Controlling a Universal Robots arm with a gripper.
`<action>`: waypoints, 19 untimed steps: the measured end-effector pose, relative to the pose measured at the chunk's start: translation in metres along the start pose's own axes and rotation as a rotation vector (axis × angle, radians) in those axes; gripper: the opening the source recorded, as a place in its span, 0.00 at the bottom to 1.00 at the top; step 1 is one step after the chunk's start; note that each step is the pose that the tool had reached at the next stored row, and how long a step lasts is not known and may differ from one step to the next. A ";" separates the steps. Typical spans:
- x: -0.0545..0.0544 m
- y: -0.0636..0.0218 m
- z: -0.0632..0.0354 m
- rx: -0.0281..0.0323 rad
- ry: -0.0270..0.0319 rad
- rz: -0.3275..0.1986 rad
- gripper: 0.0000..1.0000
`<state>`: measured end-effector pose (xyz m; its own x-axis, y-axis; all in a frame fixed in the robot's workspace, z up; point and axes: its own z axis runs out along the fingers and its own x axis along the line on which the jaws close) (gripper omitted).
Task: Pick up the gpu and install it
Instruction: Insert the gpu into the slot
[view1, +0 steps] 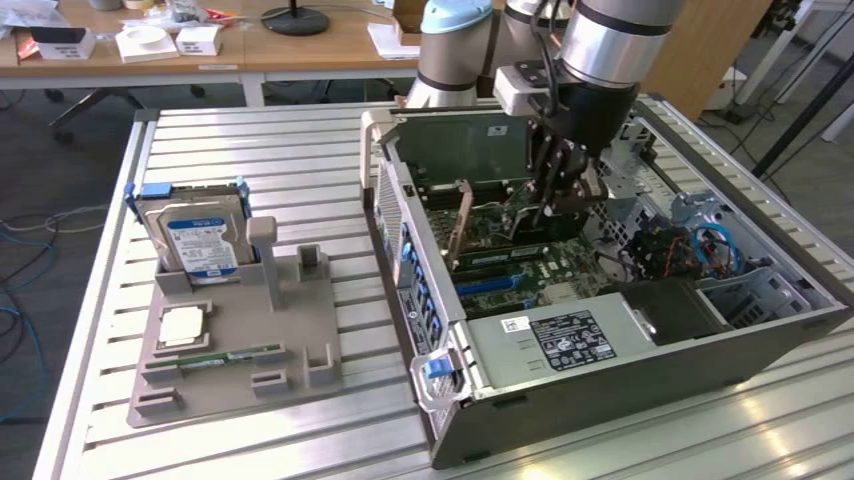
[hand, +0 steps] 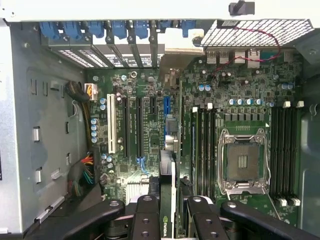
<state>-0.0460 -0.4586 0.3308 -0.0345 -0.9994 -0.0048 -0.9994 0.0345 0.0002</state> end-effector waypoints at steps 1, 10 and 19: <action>0.000 -0.0001 0.0032 -0.0001 0.0002 -0.001 0.26; 0.000 0.0018 0.0065 0.0036 -0.0001 -0.011 0.26; 0.000 0.0018 0.0102 0.0066 -0.0003 -0.043 0.26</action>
<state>-0.0478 -0.4587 0.3206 0.0085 -1.0000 -0.0050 -0.9999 -0.0085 -0.0066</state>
